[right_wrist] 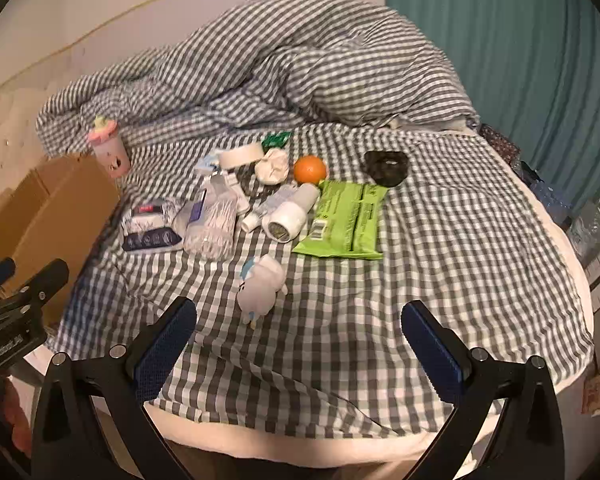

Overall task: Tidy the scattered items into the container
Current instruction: 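Grasp the white plush toy with the right tool while the left tool grasps the clear swab tub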

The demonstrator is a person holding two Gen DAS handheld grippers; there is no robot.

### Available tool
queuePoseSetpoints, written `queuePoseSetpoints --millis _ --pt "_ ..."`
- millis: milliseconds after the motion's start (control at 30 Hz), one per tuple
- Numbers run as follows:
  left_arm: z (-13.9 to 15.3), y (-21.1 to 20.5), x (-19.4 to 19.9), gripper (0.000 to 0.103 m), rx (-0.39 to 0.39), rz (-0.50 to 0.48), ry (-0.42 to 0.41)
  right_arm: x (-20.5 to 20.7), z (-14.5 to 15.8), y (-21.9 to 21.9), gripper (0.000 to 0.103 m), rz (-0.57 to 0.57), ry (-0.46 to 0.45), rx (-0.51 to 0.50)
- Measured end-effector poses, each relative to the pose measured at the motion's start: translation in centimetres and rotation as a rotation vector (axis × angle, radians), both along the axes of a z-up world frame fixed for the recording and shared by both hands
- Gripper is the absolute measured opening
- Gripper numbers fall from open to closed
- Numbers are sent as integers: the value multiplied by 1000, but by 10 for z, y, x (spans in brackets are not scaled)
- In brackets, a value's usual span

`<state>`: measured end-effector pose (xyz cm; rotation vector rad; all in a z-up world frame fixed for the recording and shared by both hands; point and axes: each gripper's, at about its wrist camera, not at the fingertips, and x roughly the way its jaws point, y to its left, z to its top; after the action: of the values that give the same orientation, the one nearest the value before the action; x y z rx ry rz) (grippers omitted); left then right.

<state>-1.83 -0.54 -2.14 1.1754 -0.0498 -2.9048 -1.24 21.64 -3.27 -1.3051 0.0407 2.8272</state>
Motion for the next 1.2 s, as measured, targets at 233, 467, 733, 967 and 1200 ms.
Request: queuePoseSetpoints --millis 233,467,733,967,1200 --pt "-14 -2 -17 103 5 -2 -19 -37 -40 -25 102 56 -68 14" --pt "-34 -10 -31 103 7 17 -38 -75 -78 -39 97 90 -146 30" --pt "-47 -8 -52 103 12 17 -50 -107 -121 -41 57 83 -253 20" --pt "-60 8 -71 103 -6 16 -83 -101 -112 -26 54 86 -231 -26" --pt "-61 46 -91 103 33 -45 -89 -88 -73 20 54 20 -141 -37"
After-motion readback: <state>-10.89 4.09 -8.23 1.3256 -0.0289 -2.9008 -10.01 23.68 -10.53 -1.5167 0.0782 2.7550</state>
